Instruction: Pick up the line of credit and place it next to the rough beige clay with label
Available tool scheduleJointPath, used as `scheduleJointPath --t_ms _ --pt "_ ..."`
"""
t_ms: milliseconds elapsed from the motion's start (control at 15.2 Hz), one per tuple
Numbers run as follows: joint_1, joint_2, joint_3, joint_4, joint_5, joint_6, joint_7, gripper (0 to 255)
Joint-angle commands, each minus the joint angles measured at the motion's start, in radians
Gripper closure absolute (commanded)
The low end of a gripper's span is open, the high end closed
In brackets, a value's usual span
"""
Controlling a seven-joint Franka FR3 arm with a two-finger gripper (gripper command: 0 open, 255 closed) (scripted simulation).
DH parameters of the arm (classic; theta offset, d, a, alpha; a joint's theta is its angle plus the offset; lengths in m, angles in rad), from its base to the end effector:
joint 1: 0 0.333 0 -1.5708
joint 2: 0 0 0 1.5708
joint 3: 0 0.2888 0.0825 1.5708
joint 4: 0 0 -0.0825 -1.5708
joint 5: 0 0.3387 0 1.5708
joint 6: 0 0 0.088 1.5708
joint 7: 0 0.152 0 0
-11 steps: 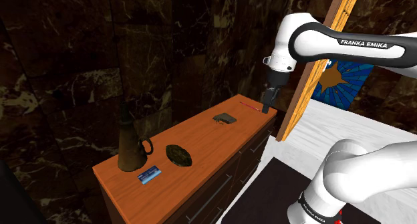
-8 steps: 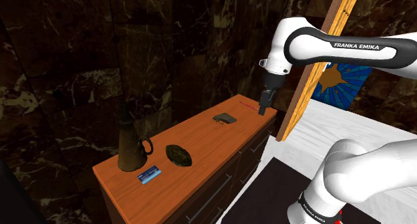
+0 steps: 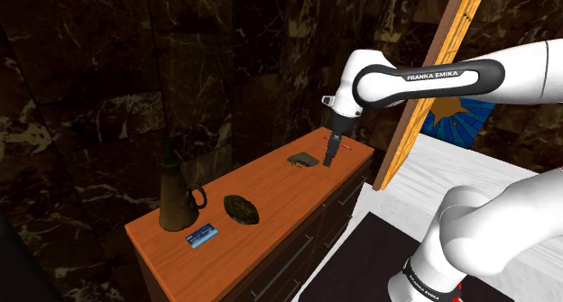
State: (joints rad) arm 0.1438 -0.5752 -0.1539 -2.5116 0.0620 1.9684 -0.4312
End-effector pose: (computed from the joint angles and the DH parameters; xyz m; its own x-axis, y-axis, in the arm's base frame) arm 0.3513 0.0039 0.4256 0.9116 0.4031 0.0805 0.4103 -0.9043 -0.1179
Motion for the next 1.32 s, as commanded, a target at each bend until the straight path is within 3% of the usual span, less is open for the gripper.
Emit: scheduleJointPath --t_ms 0,594,924,1254 --pt "0.034 0.064 -0.02 -0.002 0.027 0.084 -0.073 0" --pt "0.202 0.358 -0.08 0.071 0.236 0.342 -0.432 0" --pt "0.277 0.52 -0.081 0.156 0.403 0.418 -0.662 0" --pt "0.315 0.67 -0.042 0.261 0.563 0.451 -0.883 0"
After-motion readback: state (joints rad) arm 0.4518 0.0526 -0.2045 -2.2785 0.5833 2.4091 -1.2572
